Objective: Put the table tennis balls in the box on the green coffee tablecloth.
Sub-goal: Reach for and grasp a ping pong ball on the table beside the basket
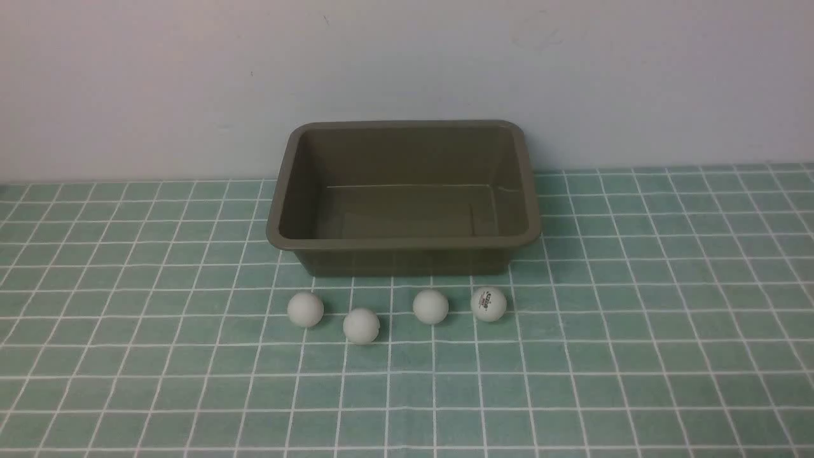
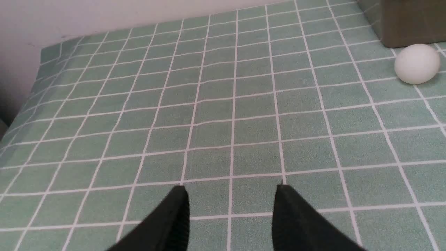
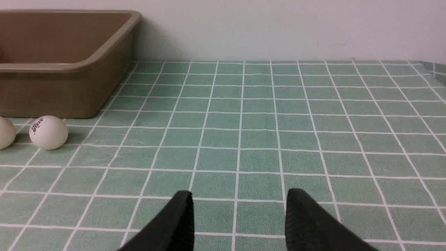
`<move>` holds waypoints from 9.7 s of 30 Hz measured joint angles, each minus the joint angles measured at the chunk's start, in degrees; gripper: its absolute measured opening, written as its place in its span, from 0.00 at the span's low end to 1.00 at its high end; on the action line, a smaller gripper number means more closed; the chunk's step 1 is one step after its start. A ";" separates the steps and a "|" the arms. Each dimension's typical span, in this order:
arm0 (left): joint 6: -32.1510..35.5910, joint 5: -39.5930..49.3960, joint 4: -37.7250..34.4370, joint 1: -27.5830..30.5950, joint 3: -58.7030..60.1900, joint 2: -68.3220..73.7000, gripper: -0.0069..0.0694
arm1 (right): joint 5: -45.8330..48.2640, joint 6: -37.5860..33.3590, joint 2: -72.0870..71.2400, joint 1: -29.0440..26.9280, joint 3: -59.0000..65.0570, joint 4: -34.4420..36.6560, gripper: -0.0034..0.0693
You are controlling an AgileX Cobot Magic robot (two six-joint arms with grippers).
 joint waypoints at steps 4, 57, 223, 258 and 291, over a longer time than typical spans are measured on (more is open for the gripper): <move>0.00 0.00 0.00 0.00 0.00 0.00 0.48 | 0.00 0.00 0.00 0.00 0.00 0.00 0.51; 0.00 0.00 0.00 0.00 0.00 0.00 0.48 | 28.12 0.43 1.56 0.00 -34.22 5.53 0.51; 67.81 5.41 -66.98 -8.19 -60.11 109.52 0.73 | 21.67 -36.90 22.85 0.00 -34.28 38.14 0.51; 67.72 0.78 -65.75 -13.61 -60.11 109.69 0.73 | 21.38 -36.90 22.85 0.00 -34.28 37.99 0.51; 67.54 -2.34 -64.55 -13.72 -60.11 112.07 0.56 | 21.33 -36.90 22.85 0.00 -34.28 37.99 0.51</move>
